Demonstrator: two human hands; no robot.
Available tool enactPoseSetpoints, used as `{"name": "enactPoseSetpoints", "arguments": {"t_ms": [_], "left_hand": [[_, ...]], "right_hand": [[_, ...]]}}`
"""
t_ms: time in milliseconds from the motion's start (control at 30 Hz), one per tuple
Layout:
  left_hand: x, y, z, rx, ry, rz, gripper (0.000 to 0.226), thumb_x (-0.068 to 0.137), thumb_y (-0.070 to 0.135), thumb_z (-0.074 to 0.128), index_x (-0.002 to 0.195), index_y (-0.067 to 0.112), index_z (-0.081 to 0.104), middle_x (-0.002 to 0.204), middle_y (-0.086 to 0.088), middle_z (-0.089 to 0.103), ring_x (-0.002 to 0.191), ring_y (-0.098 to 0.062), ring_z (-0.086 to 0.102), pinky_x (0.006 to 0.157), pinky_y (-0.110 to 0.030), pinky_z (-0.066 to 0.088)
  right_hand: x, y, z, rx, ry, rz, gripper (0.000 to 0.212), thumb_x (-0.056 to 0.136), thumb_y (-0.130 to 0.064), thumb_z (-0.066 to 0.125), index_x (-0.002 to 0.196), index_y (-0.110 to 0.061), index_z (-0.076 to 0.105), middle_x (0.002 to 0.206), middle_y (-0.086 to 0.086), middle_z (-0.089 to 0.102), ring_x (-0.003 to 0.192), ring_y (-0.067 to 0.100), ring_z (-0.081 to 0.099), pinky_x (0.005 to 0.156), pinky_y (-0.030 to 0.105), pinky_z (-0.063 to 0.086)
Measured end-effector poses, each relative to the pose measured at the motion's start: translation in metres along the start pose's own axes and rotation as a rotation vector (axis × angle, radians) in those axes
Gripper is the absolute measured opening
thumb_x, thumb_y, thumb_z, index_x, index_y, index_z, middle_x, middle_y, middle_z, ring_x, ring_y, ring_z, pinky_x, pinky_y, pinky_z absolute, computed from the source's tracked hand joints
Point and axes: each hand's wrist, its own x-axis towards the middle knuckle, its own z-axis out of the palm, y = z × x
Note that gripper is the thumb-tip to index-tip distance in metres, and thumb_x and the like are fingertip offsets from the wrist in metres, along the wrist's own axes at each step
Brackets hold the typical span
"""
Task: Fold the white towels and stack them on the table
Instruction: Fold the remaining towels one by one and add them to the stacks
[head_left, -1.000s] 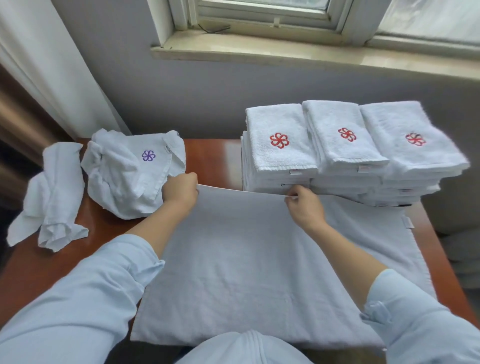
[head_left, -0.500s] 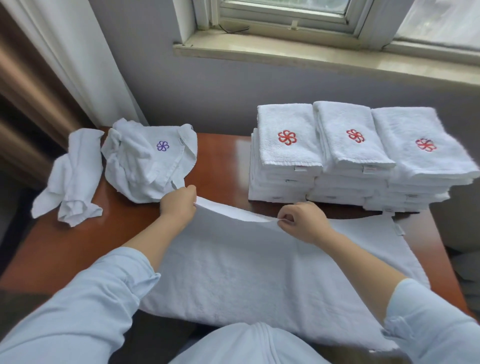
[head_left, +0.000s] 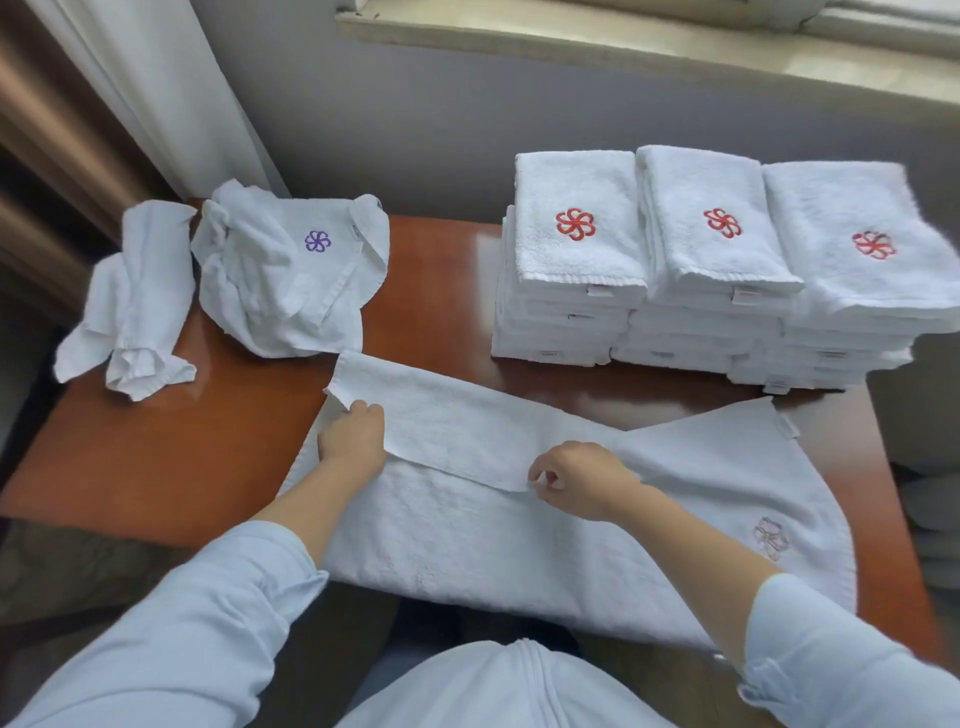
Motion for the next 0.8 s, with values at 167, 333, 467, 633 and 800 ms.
{"name": "enactPoseSetpoints", "arguments": {"t_ms": [167,333,467,633,800], "left_hand": [[-0.003,0.019,-0.001,0.241,-0.034,-0.063,0.038,0.091,0.026,0.056,0.126,0.018,0.048,0.130,-0.004,0.039,0.106,-0.020,0.054,0.069,-0.029,0.036],[-0.003,0.072,-0.011,0.070,0.056,0.165,0.033,0.088,0.023,0.052,0.120,0.017,0.054,0.126,-0.004,0.050,0.108,-0.023,0.053,0.076,-0.031,0.040],[-0.017,0.136,-0.015,-0.154,0.071,0.393,0.029,0.092,0.032,0.051,0.119,0.024,0.060,0.125,0.004,0.057,0.115,-0.018,0.053,0.088,-0.031,0.044],[-0.035,0.205,-0.012,-0.232,-0.002,0.497,0.044,0.092,0.050,0.052,0.130,0.026,0.057,0.133,0.005,0.056,0.120,-0.018,0.054,0.092,-0.033,0.045],[-0.041,0.248,-0.003,-0.187,0.025,0.521,0.051,0.093,0.049,0.054,0.136,0.022,0.049,0.135,0.000,0.054,0.122,-0.022,0.053,0.092,-0.034,0.046]], "right_hand": [[-0.011,0.005,0.003,-0.089,-0.030,-0.042,0.034,0.091,-0.024,0.049,0.121,-0.030,0.066,0.115,-0.008,0.065,0.112,0.018,0.053,0.093,0.029,0.037],[-0.036,0.033,-0.010,-0.031,0.227,0.088,0.043,0.091,-0.013,0.047,0.129,-0.026,0.062,0.128,-0.008,0.060,0.124,0.017,0.048,0.102,0.027,0.034],[-0.068,0.069,-0.019,0.008,0.303,0.284,0.046,0.090,-0.009,0.047,0.132,-0.024,0.059,0.133,-0.006,0.057,0.124,0.019,0.047,0.095,0.030,0.039],[-0.106,0.110,-0.020,0.036,0.247,0.462,0.048,0.094,-0.011,0.044,0.140,-0.024,0.051,0.143,-0.006,0.049,0.134,0.018,0.040,0.100,0.033,0.041],[-0.119,0.140,-0.019,0.094,0.258,0.532,0.044,0.100,-0.013,0.040,0.143,-0.023,0.046,0.145,-0.002,0.045,0.122,0.023,0.051,0.084,0.034,0.048]]}}
